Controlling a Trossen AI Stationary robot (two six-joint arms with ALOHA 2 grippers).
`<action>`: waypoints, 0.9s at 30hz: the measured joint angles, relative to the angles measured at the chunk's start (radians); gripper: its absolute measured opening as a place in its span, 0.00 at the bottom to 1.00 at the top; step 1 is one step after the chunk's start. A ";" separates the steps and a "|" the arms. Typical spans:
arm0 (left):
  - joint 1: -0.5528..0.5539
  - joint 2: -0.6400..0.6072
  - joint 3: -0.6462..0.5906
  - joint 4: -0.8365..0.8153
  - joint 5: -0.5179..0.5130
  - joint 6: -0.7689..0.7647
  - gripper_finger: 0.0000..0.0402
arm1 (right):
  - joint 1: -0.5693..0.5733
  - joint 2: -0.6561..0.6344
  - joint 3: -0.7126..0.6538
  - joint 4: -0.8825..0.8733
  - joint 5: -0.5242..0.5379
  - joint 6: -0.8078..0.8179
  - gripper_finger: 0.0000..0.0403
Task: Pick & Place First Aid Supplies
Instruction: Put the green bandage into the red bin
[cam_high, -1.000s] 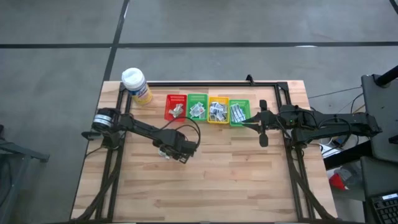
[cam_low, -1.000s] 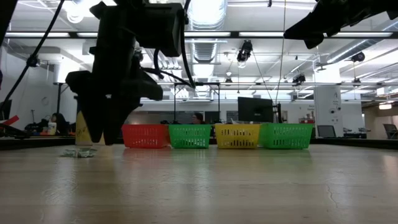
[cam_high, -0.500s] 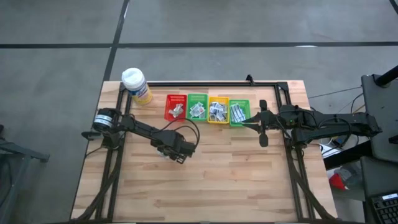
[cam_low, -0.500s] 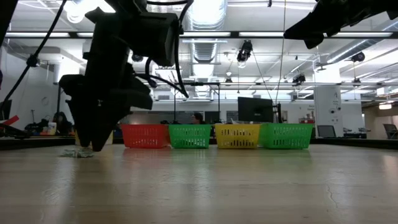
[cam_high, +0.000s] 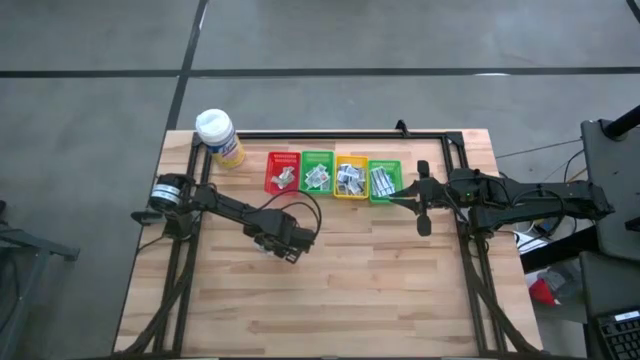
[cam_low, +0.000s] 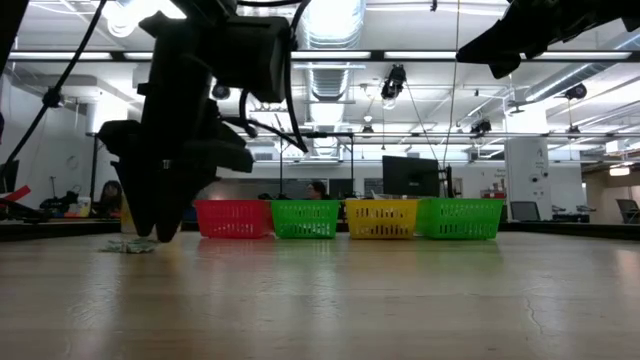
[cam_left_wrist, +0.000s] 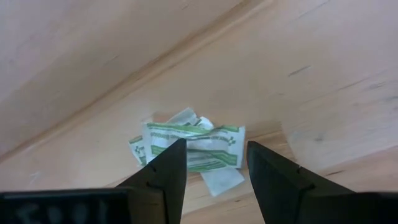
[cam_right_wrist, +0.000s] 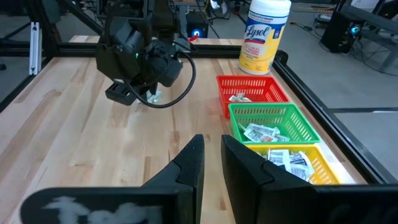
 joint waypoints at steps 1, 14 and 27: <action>0.000 0.000 0.002 0.000 -0.003 0.000 0.40 | 0.000 0.000 0.000 0.000 0.000 0.001 0.13; 0.001 0.000 -0.014 0.001 -0.012 0.000 0.37 | 0.000 0.000 0.000 0.000 0.000 0.000 0.13; 0.001 0.000 -0.015 0.052 -0.022 0.000 0.20 | 0.000 0.000 0.000 0.000 0.000 0.000 0.13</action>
